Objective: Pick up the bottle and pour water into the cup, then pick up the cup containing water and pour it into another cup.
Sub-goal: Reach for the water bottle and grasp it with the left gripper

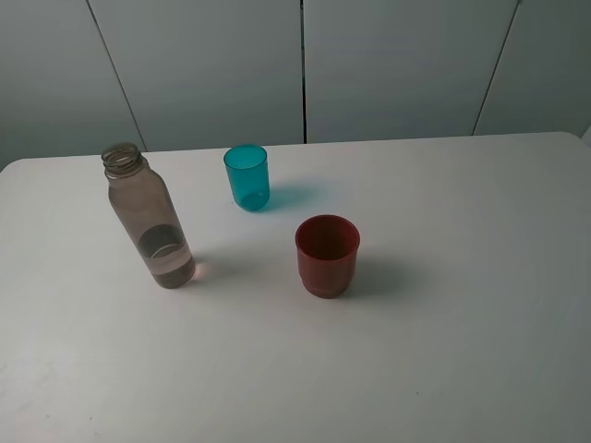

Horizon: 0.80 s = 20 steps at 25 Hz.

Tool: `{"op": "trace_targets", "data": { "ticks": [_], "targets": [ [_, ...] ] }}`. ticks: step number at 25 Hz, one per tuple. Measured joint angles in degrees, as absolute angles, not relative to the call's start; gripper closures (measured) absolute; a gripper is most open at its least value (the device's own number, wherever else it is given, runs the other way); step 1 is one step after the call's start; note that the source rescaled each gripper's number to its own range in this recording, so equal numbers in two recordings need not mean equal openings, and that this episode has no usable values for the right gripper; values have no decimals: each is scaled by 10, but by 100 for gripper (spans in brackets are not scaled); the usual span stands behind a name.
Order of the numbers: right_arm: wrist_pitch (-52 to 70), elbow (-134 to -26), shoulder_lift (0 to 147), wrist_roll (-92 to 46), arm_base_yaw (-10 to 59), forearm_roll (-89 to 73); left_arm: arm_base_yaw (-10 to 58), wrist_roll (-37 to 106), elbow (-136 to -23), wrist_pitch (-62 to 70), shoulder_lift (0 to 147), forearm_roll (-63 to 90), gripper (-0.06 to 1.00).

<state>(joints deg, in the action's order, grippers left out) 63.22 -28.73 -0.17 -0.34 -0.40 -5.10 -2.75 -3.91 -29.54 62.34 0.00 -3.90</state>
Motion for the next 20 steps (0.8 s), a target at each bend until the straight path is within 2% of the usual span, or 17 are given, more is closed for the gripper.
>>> {"op": "trace_targets", "data": {
  "ticks": [14,17,20],
  "targets": [
    [632,-287,-2,0,-4,-51,-11,-40,-298,614,0,-47,-5],
    [632,-287,-2,0,-4,-51,-11,-24,-304,553,8,-50,-5],
    [632,-287,-2,0,-4,-51,-11,31,-305,431,48,-19,-5]
  ]
}}
